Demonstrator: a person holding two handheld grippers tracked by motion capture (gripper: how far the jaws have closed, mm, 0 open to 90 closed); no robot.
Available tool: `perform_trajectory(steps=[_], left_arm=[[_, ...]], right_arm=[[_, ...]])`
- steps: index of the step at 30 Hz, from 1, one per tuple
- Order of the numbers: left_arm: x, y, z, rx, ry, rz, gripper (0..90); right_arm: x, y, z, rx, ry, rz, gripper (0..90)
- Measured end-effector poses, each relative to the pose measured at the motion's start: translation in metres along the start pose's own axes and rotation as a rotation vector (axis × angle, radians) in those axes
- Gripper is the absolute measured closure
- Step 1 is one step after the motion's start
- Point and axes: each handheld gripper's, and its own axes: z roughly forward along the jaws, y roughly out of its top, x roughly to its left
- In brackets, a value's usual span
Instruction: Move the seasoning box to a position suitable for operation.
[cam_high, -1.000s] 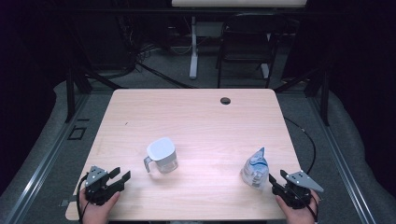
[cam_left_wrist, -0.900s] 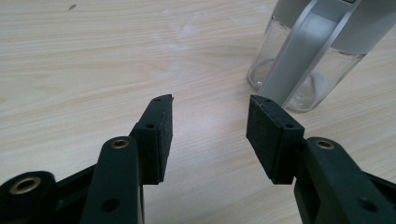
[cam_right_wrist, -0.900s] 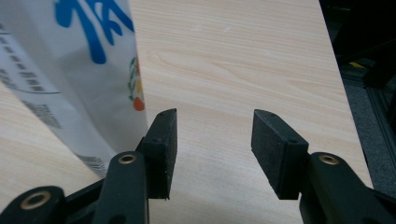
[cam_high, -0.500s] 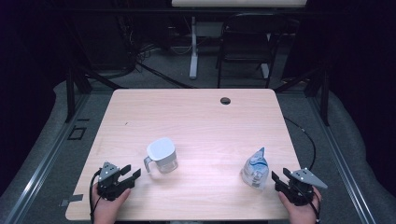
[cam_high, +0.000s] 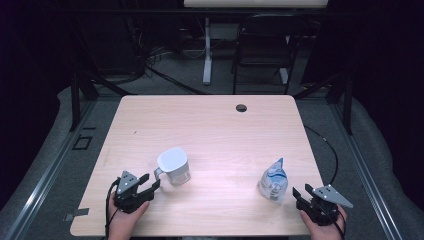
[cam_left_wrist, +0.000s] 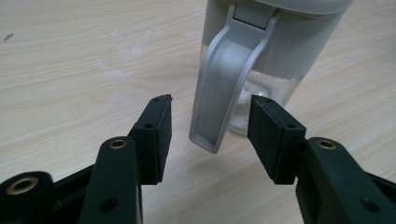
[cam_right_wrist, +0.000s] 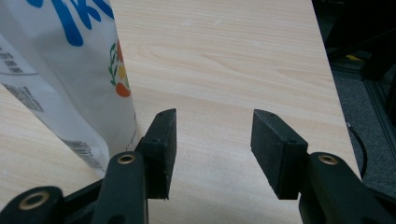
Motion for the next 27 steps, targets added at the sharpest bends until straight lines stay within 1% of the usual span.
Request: perform_trajectory(steps=[2,4,6,8,10,11,12,14,16,19,21,23,25,27], left_arm=[[-0.001,0.002,0.005,0.006,0.01,-0.006,51.6],[-0.001,0.003,0.009,0.01,0.011,-0.013,52.6],[-0.003,0.005,0.014,0.013,0.022,-0.01,53.4],[-0.006,0.006,0.017,0.022,0.042,-0.014,56.1],[-0.009,0.008,0.021,0.023,0.067,-0.005,57.6],[-0.01,0.009,0.022,0.022,0.076,-0.001,58.1],[-0.01,0.01,0.023,0.02,0.081,-0.008,58.8],[-0.01,0.011,0.024,0.013,0.085,-0.025,59.7],[-0.009,0.011,0.024,0.013,0.083,-0.028,60.8],[-0.005,0.012,0.022,0.012,0.085,-0.04,62.5],[-0.003,0.012,0.021,0.011,0.085,-0.041,63.2],[0.0,0.012,0.021,0.01,0.078,-0.043,63.7],[0.001,0.012,0.021,0.007,0.079,-0.029,63.7],[0.002,0.013,0.021,0.006,0.07,-0.011,64.4]], right_arm=[[-0.001,-0.002,-0.002,0.004,-0.003,0.003,50.6],[-0.001,-0.003,-0.004,0.001,0.006,0.01,50.4],[0.0,-0.004,-0.007,-0.004,0.013,0.01,50.2],[0.001,-0.005,-0.009,-0.006,0.018,0.001,50.2],[0.002,-0.006,-0.01,-0.001,0.014,-0.007,50.1],[0.002,-0.006,-0.011,-0.006,0.019,-0.003,50.1],[0.002,-0.006,-0.012,-0.007,0.017,0.001,50.1],[0.001,-0.007,-0.013,-0.004,0.011,0.006,50.1],[0.001,-0.008,-0.013,-0.004,0.015,0.013,50.0],[0.001,-0.009,-0.012,0.004,0.017,0.011,49.9],[0.001,-0.009,-0.012,0.004,0.019,0.011,49.9],[0.001,-0.009,-0.013,0.0,0.022,0.012,49.8],[0.001,-0.008,-0.013,0.001,0.022,0.007,49.8],[0.002,-0.008,-0.012,-0.002,0.023,0.008,49.8]])
